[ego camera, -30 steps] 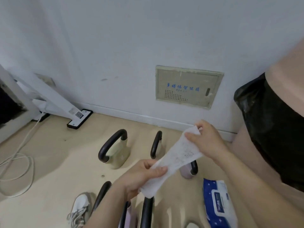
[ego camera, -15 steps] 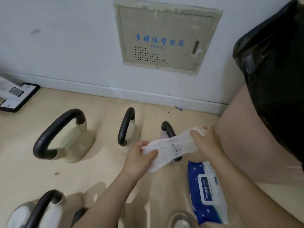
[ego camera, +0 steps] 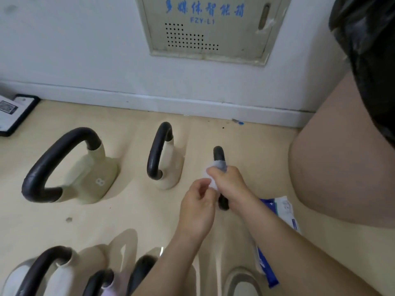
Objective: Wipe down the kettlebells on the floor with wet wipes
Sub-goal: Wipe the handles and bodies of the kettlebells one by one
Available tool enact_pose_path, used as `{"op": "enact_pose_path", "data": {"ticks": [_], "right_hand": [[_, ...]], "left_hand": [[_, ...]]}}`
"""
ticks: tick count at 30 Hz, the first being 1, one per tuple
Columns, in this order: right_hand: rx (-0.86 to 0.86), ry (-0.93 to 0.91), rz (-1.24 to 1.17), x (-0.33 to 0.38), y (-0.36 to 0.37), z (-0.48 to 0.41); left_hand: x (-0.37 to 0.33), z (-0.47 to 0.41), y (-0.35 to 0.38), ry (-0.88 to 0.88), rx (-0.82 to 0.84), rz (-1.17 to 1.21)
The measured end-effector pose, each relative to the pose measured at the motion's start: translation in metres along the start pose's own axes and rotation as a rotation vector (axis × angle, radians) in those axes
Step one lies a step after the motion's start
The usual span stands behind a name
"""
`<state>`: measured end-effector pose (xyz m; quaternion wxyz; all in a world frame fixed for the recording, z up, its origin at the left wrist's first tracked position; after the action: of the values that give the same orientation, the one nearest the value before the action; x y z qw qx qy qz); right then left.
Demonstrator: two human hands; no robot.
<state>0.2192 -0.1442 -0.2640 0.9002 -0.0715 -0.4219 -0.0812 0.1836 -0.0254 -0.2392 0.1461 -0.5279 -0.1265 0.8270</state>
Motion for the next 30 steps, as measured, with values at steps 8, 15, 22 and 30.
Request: {"op": "enact_pose_path", "data": {"ticks": [8, 15, 22, 30], "right_hand": [[0.298, 0.156, -0.348, -0.075, 0.045, 0.073], [0.383, 0.169, -0.420, -0.055, 0.012, 0.078], [0.064, 0.013, -0.108, -0.037, -0.049, 0.070], [0.223, 0.054, -0.007, -0.042, -0.022, 0.065]], "left_hand": [[0.020, 0.035, -0.022, -0.116, -0.001, -0.199], [0.006, 0.020, -0.004, 0.001, 0.137, -0.482], [0.005, 0.020, 0.012, -0.038, -0.194, -0.382], [0.057, 0.078, 0.016, 0.074, -0.275, -0.353]]}}
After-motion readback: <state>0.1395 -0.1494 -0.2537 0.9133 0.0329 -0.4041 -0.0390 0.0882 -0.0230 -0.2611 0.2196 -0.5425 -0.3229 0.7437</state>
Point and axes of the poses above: each hand's wrist, its own z-axis away from the middle knuckle, its own y-axis out of the palm, x = y × z, the point moved 8 cm from there along -z, towards the middle knuckle, and after that the axes turned 6 degrees about -z, right-handed, at the moved point
